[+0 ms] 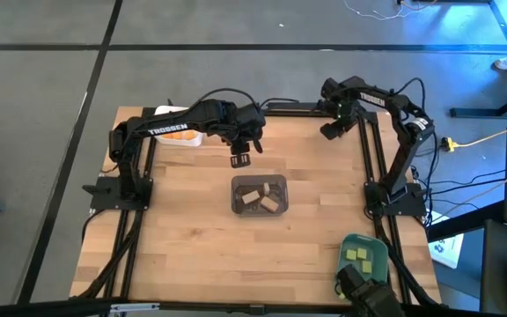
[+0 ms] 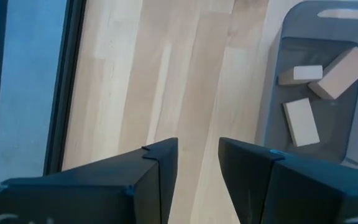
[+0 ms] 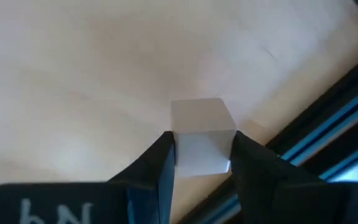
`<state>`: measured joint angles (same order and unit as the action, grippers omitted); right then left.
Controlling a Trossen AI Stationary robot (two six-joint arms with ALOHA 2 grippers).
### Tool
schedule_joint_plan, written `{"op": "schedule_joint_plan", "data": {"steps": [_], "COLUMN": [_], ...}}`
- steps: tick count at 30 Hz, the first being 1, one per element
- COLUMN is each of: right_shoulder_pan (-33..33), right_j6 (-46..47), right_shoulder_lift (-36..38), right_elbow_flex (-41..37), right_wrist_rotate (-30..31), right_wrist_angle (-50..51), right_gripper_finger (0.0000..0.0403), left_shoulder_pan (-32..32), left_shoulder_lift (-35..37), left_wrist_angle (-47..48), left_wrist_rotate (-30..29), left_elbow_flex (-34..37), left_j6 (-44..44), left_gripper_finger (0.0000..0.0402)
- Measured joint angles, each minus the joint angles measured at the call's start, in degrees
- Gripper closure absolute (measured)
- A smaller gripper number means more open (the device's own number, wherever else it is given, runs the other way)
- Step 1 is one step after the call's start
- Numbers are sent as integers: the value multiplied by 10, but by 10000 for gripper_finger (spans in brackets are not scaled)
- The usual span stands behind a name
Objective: Sort & place blocks by color
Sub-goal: Put the brown block into the black bin
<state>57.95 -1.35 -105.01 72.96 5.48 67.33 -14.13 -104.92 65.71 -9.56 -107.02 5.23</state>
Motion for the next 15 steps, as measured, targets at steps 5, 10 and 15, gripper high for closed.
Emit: {"op": "schedule_joint_plan", "data": {"steps": [5,10,15], "right_shoulder_pan": [-48,-134,-240], "right_j6": [-43,-57,-109], "right_shoulder_lift": [0,0,0], "right_elbow_flex": [71,145,206], "right_wrist_rotate": [-1,-2,-43], "right_wrist_angle": [86,147,162], "right_gripper_finger": [280,280,280], "left_shoulder_pan": [-2,-9,-18], "left_shoulder_lift": [4,15,30], "left_wrist_angle": [25,43,102], "left_wrist_rotate": [-2,-3,12], "left_elbow_flex": [0,0,0], "left_j6": [9,22,71], "left_gripper_finger": [294,294,294]}}
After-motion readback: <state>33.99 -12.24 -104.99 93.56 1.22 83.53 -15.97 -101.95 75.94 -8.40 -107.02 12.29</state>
